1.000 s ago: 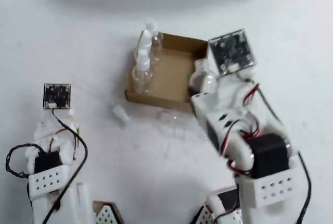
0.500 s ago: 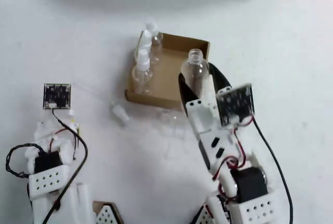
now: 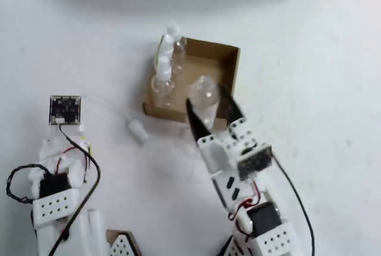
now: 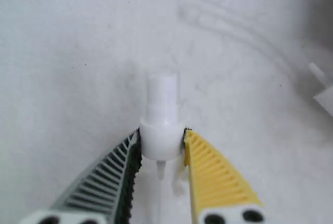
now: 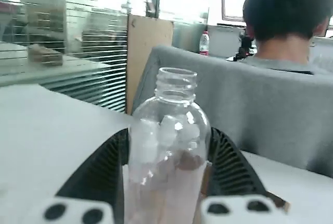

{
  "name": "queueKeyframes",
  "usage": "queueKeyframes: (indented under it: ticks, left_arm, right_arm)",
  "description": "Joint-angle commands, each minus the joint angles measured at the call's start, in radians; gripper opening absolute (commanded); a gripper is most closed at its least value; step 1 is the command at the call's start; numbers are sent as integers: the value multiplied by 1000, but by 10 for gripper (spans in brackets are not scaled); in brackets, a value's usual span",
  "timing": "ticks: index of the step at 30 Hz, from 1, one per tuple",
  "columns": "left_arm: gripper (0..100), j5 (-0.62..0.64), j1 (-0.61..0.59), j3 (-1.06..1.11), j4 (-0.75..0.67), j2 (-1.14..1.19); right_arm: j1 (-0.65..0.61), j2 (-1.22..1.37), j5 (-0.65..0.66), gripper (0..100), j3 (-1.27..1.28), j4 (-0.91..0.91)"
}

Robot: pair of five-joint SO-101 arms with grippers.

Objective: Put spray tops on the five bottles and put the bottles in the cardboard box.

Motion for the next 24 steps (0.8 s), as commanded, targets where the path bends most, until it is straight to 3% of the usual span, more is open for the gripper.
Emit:
queueKeyframes:
  ticks: [1, 4, 9, 16, 24]
  left_arm:
    - [21, -8, 7, -9, -28, -25]
    - [21, 0, 1, -18, -29, -27]
    - [21, 71, -7, -89, -26, -27]
    - [21, 269, -7, -324, -12, -27]
    - [21, 491, -1, -732, 100, -27]
  right_arm:
    - [-74, -8, -14, 15, 15, -8]
    - [-128, -8, -23, 15, 15, 44]
    - [-211, -10, -196, 15, 15, 182]
    - [-226, -10, -203, 15, 15, 255]
    - [-226, -8, -203, 15, 15, 286]
